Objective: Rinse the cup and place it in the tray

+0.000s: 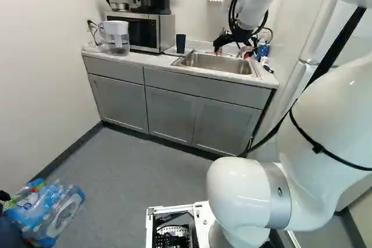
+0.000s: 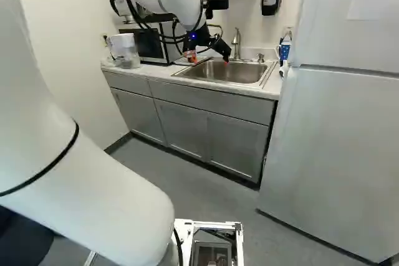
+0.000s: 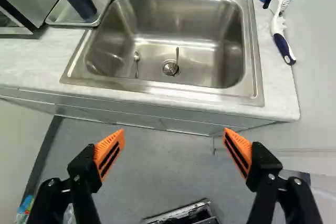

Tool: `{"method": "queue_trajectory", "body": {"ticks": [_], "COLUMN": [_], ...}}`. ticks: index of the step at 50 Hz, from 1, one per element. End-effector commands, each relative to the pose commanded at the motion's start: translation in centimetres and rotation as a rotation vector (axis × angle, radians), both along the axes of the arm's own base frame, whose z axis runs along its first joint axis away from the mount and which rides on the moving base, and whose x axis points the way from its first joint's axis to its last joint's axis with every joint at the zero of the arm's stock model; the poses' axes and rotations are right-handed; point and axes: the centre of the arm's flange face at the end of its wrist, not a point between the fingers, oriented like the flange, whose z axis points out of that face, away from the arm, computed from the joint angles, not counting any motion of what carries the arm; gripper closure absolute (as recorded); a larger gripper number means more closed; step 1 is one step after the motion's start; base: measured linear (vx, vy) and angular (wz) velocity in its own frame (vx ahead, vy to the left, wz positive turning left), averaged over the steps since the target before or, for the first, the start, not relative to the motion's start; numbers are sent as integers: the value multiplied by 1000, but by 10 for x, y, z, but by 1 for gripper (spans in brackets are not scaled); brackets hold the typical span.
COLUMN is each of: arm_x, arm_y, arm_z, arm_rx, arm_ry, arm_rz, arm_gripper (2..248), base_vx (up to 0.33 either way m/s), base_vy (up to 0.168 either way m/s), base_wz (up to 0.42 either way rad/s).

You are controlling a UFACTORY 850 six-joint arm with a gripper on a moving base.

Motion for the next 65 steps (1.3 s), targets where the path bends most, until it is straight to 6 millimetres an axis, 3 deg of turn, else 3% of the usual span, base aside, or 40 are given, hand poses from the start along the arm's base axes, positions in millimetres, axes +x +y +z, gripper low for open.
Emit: {"method": "queue_trajectory", "body": {"ticks": [32,65], "arm_x": [-3,-20], "arm_y": [13,38], "arm_z": [-35,-101], "arm_rx": [-14,-38], "arm_ry": [-53,-155], "arm_rz": [31,88], "arm_gripper": [3,3], "base_vx": [0,0], "base_vy": [0,0], "base_wz": [0,0]}}
